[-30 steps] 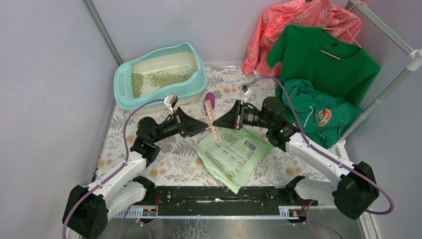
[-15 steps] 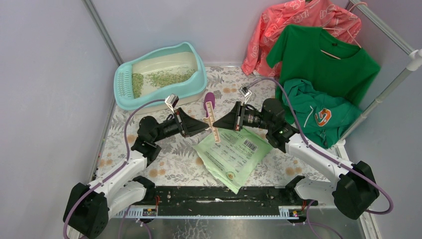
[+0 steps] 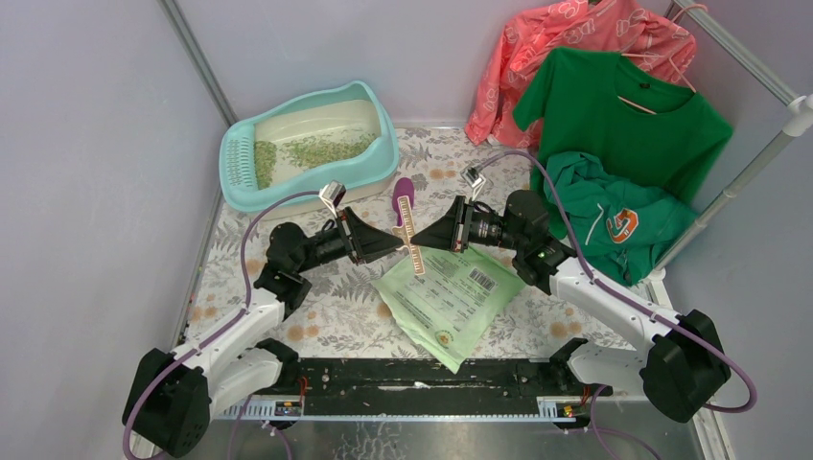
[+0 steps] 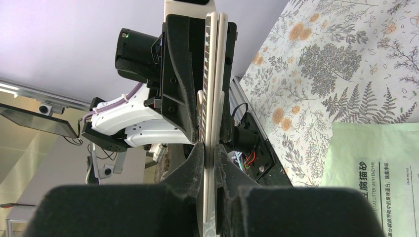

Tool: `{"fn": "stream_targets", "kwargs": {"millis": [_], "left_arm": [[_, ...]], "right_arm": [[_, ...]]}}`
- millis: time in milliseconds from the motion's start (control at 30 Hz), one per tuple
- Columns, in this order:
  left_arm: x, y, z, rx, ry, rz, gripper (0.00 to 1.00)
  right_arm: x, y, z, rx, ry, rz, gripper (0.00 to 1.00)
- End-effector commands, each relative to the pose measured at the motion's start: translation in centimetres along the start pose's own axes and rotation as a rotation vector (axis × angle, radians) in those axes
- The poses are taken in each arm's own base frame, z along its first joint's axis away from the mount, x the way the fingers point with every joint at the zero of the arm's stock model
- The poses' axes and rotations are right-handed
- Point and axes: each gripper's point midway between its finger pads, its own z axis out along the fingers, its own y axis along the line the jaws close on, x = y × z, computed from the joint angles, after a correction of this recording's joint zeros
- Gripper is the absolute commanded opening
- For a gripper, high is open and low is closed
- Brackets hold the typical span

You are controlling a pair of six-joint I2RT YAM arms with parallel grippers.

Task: Fill the litter box with clean litter
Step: Pick up the clamp at the center of the board.

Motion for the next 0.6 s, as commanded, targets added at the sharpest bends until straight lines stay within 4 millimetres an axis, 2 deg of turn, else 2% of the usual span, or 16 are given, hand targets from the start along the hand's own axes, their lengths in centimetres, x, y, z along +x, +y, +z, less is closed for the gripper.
{"fn": "stream_targets", "kwargs": {"millis": [0,200,400,567], "left_arm": [[-0.40,-1.53,-0.10,0.064,-0.027,0.059,0.31],[-0.44,-1.55,-0.12,0.059,-0.030,0.058,0.54],[-0.48,-1.48,-0.17,0.054,-0.036,0.060,0.55],[-0.47,-1.30,-0.17,0.058,-0.039,0.056,0.46]], "right_arm": [[-0.08,1.34,-0.24,-0.053,0.005,-0.044,0.01],[0.06,1.17,-0.31,-0.050,0.005,-0.042,0.01],[0.19,0.97,-0.39,-0.050,-0.001,-0.036,0.01],[0.27,0.74,-0.44,-0.048,-0.004,-0.030,0.01]]}}
